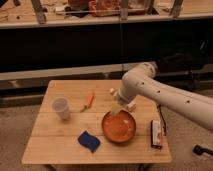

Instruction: Move the arm in a circular motion

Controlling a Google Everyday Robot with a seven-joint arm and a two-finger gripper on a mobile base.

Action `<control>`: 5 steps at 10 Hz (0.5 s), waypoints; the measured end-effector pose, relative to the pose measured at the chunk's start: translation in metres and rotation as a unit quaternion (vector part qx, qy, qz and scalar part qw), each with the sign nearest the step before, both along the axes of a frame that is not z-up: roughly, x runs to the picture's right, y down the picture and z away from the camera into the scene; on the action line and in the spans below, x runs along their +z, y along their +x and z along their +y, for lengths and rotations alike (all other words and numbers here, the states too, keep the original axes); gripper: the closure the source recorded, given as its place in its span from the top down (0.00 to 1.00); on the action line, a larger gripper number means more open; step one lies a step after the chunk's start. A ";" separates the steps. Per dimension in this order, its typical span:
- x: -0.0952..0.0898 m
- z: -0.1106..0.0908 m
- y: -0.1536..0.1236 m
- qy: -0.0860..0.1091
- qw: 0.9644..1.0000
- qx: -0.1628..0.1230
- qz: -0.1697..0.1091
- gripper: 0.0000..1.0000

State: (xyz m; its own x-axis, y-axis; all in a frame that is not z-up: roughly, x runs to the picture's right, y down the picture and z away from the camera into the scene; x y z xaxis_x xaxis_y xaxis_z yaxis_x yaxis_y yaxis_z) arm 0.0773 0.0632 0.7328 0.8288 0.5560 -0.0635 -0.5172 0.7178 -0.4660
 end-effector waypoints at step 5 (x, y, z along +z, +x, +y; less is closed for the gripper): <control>0.001 -0.001 0.011 -0.008 1.000 0.021 0.010 0.80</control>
State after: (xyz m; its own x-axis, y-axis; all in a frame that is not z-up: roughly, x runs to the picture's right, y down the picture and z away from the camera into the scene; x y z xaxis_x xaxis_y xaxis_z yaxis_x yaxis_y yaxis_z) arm 0.0880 0.0624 0.7333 0.8027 0.5897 -0.0888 -0.5568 0.6878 -0.4657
